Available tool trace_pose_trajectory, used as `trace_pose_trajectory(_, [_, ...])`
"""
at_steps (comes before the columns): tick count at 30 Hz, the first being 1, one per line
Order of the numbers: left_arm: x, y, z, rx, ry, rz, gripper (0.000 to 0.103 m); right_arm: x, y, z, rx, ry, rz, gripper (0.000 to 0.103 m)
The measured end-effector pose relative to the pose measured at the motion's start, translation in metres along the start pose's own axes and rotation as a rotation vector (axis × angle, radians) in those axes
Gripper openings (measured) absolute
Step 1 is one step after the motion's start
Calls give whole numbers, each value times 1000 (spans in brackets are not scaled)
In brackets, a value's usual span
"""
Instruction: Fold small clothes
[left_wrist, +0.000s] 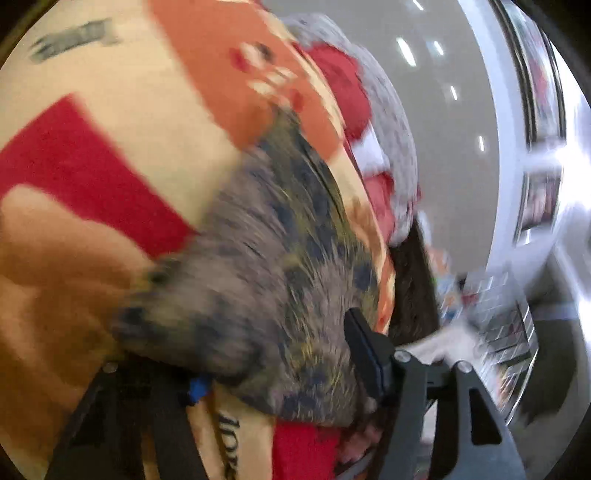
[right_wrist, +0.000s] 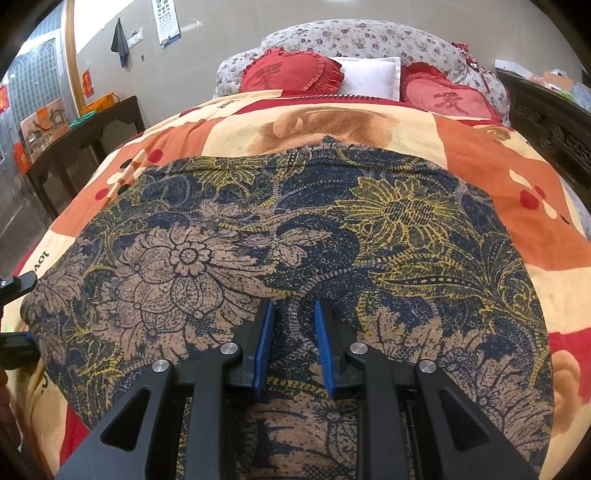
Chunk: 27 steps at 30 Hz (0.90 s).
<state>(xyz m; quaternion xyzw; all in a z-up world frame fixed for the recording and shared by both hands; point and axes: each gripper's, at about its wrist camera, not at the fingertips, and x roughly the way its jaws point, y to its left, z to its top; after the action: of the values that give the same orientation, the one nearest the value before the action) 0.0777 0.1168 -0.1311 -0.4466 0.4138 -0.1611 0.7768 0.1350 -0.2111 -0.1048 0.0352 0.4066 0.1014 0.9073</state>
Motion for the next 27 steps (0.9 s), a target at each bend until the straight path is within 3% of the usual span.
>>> trace_pose_trajectory(1, [-3, -1, 2, 11, -20, 2, 67, 0, 0, 0, 2, 0, 2, 24])
trace_pose_trajectory(4, [-5, 17, 6, -102, -47, -21, 66, 0, 0, 0, -2, -1, -3, 24])
trace_pose_trajectory(7, [-4, 4, 2, -14, -45, 62, 55, 0, 0, 0, -1, 0, -1, 24])
trace_pose_trajectory(10, [-8, 16, 2, -59, -63, 116, 28, -1, 1, 0, -5, 0, -6, 24])
trace_pose_trajectory(16, [-14, 7, -11, 51, -101, 224, 23, -1, 5, 4, -15, 26, -24, 24])
trace_pose_trajectory(19, [-13, -8, -20, 156, -154, 300, 23, -4, 12, 20, -27, 98, -54, 24])
trace_pose_trajectory(22, [-5, -28, -32, 297, -210, 400, 23, -19, 31, 51, -68, 51, -9, 24])
trace_pose_trajectory(25, [1, -54, -44, 453, -262, 485, 20, -17, 56, 89, -120, 55, 96, 36])
trace_pose_trajectory(27, [2, -73, -53, 563, -303, 500, 19, -3, 68, 110, -108, 103, 230, 39])
